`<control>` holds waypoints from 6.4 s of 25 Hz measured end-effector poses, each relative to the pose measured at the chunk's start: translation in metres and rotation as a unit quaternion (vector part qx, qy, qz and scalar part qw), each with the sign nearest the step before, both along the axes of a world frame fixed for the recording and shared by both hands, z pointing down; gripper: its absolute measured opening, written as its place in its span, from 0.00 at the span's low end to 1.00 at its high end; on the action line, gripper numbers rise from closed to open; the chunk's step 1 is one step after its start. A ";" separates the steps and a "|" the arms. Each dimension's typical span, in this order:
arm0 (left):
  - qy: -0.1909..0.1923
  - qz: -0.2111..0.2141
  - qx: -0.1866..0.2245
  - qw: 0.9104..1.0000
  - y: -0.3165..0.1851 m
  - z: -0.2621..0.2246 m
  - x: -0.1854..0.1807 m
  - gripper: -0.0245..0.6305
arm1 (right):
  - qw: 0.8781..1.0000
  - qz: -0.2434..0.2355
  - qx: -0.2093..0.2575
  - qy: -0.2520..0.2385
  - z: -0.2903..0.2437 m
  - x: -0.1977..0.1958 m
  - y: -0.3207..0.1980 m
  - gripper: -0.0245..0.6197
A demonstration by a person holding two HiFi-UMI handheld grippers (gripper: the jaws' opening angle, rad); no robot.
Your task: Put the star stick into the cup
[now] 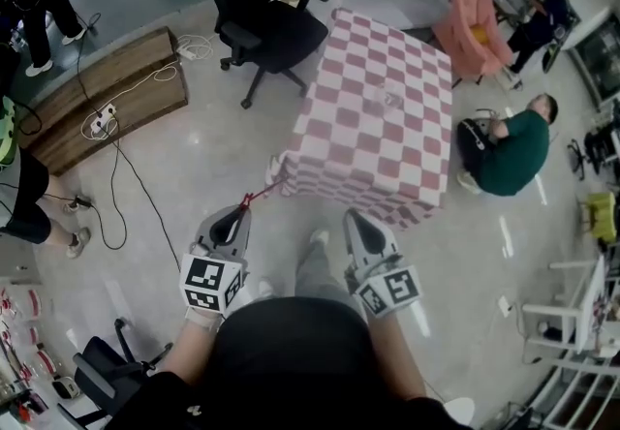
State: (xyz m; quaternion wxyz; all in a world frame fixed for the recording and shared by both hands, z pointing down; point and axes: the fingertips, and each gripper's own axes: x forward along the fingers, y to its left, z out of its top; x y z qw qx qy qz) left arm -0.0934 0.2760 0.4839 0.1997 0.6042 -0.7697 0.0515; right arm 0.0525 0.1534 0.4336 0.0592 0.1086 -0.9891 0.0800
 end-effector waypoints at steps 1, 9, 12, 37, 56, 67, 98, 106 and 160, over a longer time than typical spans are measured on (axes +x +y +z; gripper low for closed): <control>-0.002 -0.003 -0.002 1.000 -0.009 0.000 -0.004 0.12 | 1.000 -0.006 -0.001 -0.001 0.001 -0.005 -0.009 0.06; -0.019 -0.023 -0.012 0.999 -0.099 -0.014 -0.031 0.12 | 0.999 -0.048 -0.002 -0.014 -0.011 -0.043 -0.099 0.06; -0.027 -0.032 -0.009 0.999 -0.137 -0.022 -0.036 0.12 | 0.998 -0.054 -0.007 -0.020 -0.013 -0.049 -0.137 0.06; -0.037 0.106 -0.011 0.994 -0.400 -0.034 -0.048 0.12 | 0.997 0.062 -0.040 -0.013 0.009 -0.029 -0.339 0.06; 0.014 0.299 -0.070 0.952 -0.516 0.039 -0.032 0.12 | 0.956 0.286 -0.062 0.028 0.032 0.022 -0.376 0.06; 0.012 0.344 -0.105 0.933 -0.528 0.085 -0.027 0.12 | 0.940 0.326 -0.077 0.058 0.052 0.030 -0.363 0.06; -0.017 0.317 -0.124 0.940 -0.532 0.098 -0.044 0.31 | 0.941 0.324 -0.080 0.054 0.055 0.033 -0.363 0.06; -0.017 0.262 -0.042 0.964 -0.504 0.024 -0.063 0.18 | 0.966 0.252 -0.058 0.025 0.034 -0.005 -0.369 0.06; -0.003 0.059 0.028 0.998 -0.301 -0.032 -0.121 0.10 | 0.998 -0.069 0.005 0.008 -0.001 -0.166 -0.239 0.06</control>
